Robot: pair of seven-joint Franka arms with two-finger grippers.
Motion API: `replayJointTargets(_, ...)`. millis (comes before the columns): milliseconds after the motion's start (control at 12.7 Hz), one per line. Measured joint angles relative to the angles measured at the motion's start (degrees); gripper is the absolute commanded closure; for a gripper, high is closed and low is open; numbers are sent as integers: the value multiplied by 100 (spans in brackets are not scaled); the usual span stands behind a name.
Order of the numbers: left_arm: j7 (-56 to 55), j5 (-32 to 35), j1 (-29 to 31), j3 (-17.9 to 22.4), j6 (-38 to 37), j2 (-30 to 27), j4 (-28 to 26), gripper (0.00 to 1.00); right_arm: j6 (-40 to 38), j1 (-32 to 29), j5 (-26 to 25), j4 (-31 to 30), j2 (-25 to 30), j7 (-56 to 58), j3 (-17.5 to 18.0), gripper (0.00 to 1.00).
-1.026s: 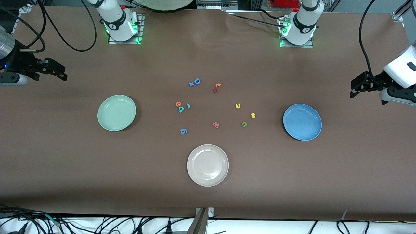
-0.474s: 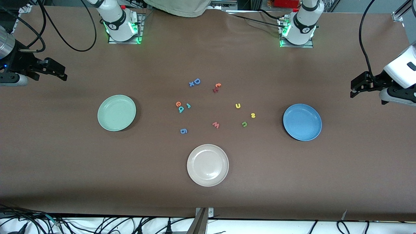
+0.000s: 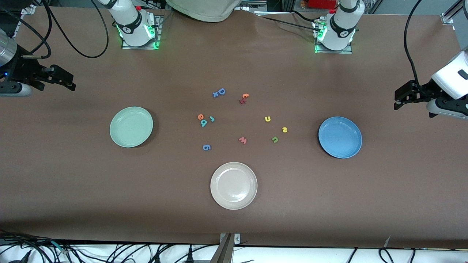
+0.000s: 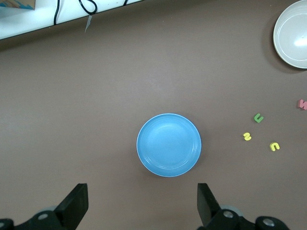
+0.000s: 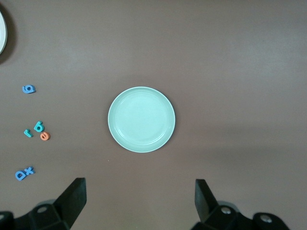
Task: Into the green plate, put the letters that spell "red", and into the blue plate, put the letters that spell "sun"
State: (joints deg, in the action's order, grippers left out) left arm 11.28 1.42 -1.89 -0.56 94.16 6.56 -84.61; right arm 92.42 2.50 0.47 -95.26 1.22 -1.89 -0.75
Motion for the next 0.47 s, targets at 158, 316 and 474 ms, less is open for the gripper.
replayJointTargets(158, 0, 0, 0, 0, 0, 0, 0, 0, -34, 0, 0, 0, 0, -1, 0, 0)
replayJointTargets(316, 0, 0, 0, 0, 0, 0, 0, 0, -124, 14, 0, 0, -1, 0, 17, 0)
replayJointTargets(474, 0, 0, 0, 0, 0, 0, 0, 0, -402, 63, 0, -6, -16, 0, 47, 0)
